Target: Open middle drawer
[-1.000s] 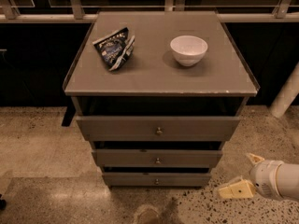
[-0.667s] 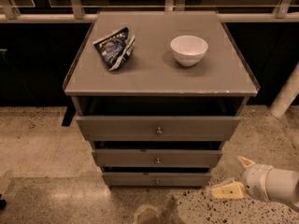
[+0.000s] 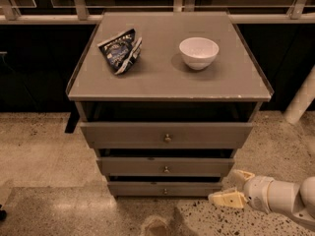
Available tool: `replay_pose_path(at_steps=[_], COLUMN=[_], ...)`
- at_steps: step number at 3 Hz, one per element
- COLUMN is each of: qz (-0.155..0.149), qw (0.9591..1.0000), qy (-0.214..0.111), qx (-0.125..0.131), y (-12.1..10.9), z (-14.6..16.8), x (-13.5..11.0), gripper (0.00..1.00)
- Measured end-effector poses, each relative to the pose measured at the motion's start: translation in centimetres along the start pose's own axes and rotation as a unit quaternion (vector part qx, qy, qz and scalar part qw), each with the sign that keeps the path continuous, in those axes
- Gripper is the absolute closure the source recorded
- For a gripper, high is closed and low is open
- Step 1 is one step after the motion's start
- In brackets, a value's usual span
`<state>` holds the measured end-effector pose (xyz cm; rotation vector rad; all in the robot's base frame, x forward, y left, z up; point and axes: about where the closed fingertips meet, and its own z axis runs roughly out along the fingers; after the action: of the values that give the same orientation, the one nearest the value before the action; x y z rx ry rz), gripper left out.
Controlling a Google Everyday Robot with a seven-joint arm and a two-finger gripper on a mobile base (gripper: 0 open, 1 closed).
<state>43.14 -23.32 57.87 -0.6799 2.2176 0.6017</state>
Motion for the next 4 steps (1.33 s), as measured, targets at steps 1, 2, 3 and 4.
replay_pose_path(at_steps=[1, 2, 3, 4], qz=[0.0, 0.0, 0.008, 0.021], qw=[1.0, 1.0, 1.0, 0.9993], qy=[0.0, 0.0, -0.002, -0.027], qx=[0.0, 0.0, 0.006, 0.015], y=[0.0, 0.0, -0.2, -1.3], z=[0.0, 0.0, 0.9, 3.4], x=[0.0, 0.0, 0.5, 0.9], gripper=[0.42, 0.65, 0.89, 1.0])
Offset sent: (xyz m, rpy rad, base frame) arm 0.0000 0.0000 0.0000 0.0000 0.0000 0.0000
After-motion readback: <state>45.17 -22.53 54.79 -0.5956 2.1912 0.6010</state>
